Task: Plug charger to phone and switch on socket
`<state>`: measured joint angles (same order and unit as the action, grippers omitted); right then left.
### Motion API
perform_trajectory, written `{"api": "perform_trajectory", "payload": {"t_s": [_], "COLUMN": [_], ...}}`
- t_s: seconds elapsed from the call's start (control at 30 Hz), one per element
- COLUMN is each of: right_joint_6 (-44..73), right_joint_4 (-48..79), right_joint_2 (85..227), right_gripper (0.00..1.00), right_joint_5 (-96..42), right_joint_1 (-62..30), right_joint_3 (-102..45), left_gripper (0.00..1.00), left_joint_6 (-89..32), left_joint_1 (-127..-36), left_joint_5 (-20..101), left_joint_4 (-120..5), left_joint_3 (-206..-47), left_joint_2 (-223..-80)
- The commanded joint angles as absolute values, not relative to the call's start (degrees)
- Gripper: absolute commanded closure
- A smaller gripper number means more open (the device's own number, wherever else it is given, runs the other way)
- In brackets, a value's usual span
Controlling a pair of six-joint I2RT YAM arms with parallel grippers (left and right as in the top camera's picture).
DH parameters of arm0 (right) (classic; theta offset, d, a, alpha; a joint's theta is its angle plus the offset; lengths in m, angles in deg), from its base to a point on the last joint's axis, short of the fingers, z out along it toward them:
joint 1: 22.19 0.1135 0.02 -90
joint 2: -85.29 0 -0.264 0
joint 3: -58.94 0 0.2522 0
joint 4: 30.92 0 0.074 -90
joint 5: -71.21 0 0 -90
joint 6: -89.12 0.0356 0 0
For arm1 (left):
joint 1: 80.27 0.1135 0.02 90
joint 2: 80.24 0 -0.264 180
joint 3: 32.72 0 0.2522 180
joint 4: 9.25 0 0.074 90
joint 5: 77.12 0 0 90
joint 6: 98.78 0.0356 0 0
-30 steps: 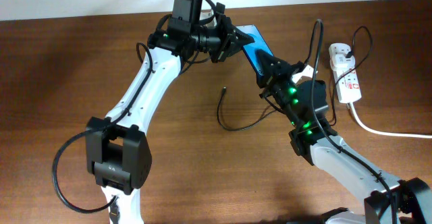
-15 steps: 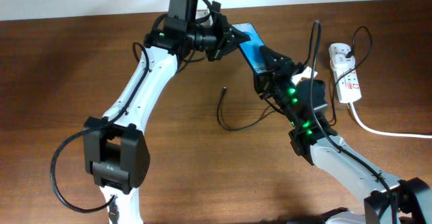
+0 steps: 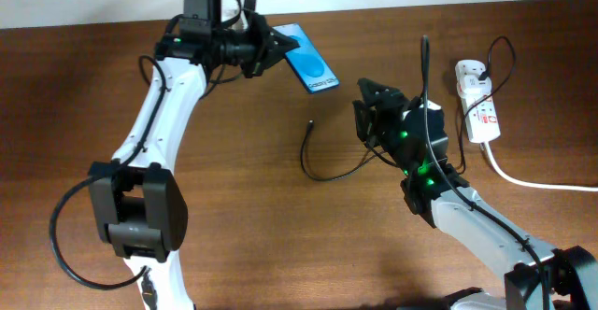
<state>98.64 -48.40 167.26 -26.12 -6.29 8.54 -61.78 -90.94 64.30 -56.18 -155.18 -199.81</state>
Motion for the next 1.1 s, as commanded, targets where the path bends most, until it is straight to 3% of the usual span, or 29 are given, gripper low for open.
{"api": "perform_trajectory", "payload": {"t_s": [0.0,0.3,0.4,0.57,0.9,1.07], "right_joint_6": [89.8,64.0,59.0,55.1,38.7,36.8], "right_joint_4": [-46.7,-41.5,-39.3,-34.3,-0.1,9.1], "right_joint_2": [167.1,167.1,167.1,167.1,167.1,167.4], "right_gripper": [0.46,0.5,0.56,0.58,0.61,0.64], "right_joint_5": [-25.9,-32.5,-34.3,-35.3,-32.2,-29.6], "right_joint_1": [-6.5,-6.5,-6.5,-6.5,-6.5,-6.5], "right_joint_3": [7.7,7.7,7.7,7.0,-13.5,-21.3], "left_gripper": [1.0,1.0,1.0,1.0,1.0,1.0], "left_joint_6": [-57.4,-52.7,-52.6,-51.6,-49.0,-49.0], "left_joint_1": [-89.0,-82.7,-80.3,-76.4,-73.8,-72.1], "left_joint_5": [67.2,79.6,83.7,89.9,93.5,93.7], "left_joint_4": [-57.2,-57.4,-57.4,-57.4,-57.4,-57.4], "left_joint_3": [-156.0,-156.0,-156.0,-156.0,-156.0,-156.0], "left_joint_2": [-198.3,-198.3,-198.3,-198.3,-198.3,-198.3]}}
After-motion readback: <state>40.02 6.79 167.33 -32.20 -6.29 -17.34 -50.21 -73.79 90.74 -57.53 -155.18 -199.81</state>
